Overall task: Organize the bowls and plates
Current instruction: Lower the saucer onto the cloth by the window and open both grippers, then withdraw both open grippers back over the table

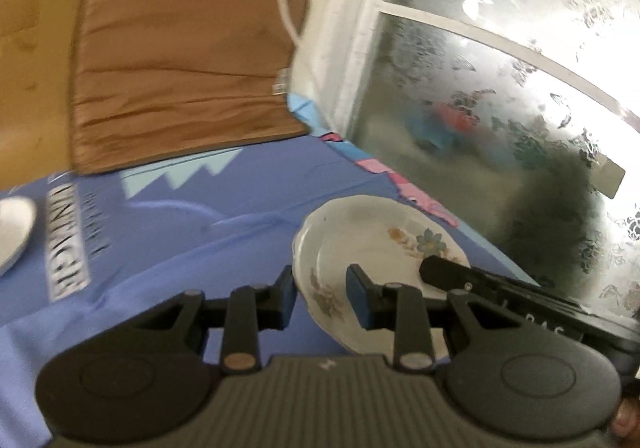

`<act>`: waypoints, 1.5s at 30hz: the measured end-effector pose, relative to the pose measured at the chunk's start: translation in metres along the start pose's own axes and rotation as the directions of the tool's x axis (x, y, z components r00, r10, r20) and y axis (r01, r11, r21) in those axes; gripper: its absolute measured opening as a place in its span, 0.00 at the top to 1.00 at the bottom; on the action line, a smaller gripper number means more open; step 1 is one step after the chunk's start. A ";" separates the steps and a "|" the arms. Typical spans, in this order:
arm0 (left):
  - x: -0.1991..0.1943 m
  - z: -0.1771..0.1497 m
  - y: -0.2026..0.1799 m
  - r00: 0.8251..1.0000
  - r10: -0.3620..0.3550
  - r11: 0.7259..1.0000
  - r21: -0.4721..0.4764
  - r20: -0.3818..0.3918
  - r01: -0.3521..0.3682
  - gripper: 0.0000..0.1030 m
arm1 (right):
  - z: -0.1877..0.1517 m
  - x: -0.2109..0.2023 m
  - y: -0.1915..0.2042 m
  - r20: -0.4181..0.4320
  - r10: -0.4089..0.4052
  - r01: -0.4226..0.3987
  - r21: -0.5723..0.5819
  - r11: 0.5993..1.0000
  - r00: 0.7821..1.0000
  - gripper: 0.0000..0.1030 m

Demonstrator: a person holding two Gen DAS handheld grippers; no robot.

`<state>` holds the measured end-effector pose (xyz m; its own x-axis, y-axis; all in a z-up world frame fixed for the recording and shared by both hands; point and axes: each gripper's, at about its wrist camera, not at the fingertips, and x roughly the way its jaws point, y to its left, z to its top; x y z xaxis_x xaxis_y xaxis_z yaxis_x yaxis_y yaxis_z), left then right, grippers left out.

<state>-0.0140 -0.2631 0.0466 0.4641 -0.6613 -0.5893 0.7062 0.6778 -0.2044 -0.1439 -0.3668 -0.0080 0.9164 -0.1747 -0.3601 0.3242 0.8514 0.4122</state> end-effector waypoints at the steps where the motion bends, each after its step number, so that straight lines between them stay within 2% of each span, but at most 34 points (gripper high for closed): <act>1: 0.006 0.002 -0.005 1.000 -0.004 1.000 0.008 -0.006 0.004 0.74 | 0.002 0.001 -0.006 0.004 -0.011 0.011 0.010 1.000 1.000 0.84; 10: 0.049 0.009 -0.023 0.998 0.008 0.999 0.044 -0.061 -0.005 0.73 | 0.006 0.012 -0.035 0.002 -0.099 0.099 0.027 0.995 0.995 0.82; 11: 0.050 0.010 -0.024 0.998 0.016 0.999 0.051 -0.055 -0.013 0.68 | 0.006 0.013 -0.035 0.003 -0.110 0.110 0.024 0.994 0.994 0.81; 14: 0.046 0.010 -0.028 0.999 0.030 0.996 0.083 -0.028 -0.028 0.57 | 0.004 0.013 -0.037 0.032 -0.111 0.110 0.046 0.993 0.993 0.71; 19: 0.035 0.011 -0.022 0.999 0.047 0.996 0.070 -0.009 -0.046 0.57 | 0.006 0.006 -0.031 0.092 -0.169 0.166 0.046 0.985 0.981 0.56; 26: 0.006 0.002 0.014 0.997 0.082 0.997 -0.013 0.006 -0.082 0.56 | 0.007 -0.001 -0.023 0.125 -0.162 0.157 0.049 0.986 0.979 0.56; 32: -0.029 -0.015 0.056 0.987 0.161 0.984 -0.083 0.025 -0.158 0.56 | 0.001 0.003 0.012 0.106 -0.080 0.081 0.000 0.997 0.991 0.56; 36: -0.056 -0.031 0.094 0.970 0.239 0.961 -0.151 0.032 -0.232 0.56 | -0.009 0.013 0.047 0.051 -0.002 0.005 -0.066 0.998 0.999 0.56; 38: -0.070 -0.039 0.113 0.957 0.288 0.944 -0.179 0.037 -0.277 0.56 | -0.015 0.020 0.066 0.007 0.040 -0.039 -0.091 0.995 0.999 0.56; 43: -0.103 -0.063 0.154 0.898 0.436 0.885 -0.207 0.056 -0.416 0.55 | -0.032 0.038 0.109 -0.092 0.123 -0.134 -0.126 0.983 0.988 0.56; 45: -0.111 -0.069 0.166 0.887 0.458 0.870 -0.235 0.059 -0.434 0.55 | -0.037 0.044 0.125 -0.117 0.145 -0.161 -0.144 0.976 0.983 0.56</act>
<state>0.0145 -0.0552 0.0237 0.7665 -0.2950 -0.5705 0.2875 0.9519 -0.1060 -0.0717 -0.2495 -0.0036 0.9201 0.0095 -0.3917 0.1353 0.9305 0.3403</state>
